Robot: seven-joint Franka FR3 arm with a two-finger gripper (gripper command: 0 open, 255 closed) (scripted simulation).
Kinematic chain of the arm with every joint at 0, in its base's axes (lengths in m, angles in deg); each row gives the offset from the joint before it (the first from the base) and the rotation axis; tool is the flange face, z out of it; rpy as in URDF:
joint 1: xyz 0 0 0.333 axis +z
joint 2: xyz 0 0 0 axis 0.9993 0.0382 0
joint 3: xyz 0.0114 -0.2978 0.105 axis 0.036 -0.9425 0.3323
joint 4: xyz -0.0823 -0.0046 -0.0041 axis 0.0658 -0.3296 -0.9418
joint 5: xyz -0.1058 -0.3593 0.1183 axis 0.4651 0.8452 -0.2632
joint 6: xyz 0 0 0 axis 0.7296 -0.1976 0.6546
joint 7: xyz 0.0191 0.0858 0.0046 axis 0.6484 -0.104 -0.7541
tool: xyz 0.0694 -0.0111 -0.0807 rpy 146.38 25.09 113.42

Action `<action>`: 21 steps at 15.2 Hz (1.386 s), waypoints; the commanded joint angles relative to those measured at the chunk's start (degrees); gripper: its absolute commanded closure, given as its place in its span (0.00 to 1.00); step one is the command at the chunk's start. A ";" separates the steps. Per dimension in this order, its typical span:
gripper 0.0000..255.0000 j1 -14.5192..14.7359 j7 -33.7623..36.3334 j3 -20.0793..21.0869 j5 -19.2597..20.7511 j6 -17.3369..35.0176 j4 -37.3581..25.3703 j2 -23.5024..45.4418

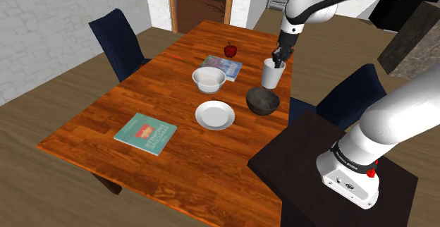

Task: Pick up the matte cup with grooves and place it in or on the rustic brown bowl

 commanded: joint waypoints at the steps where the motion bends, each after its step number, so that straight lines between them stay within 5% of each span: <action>1: 1.00 0.05 -0.11 0.01 -0.12 1.68 0.83 0.80; 14: 1.00 0.26 -1.32 -0.10 -1.22 12.30 4.84 7.46; 21: 1.00 0.26 -1.32 -0.10 -1.22 12.30 4.84 7.46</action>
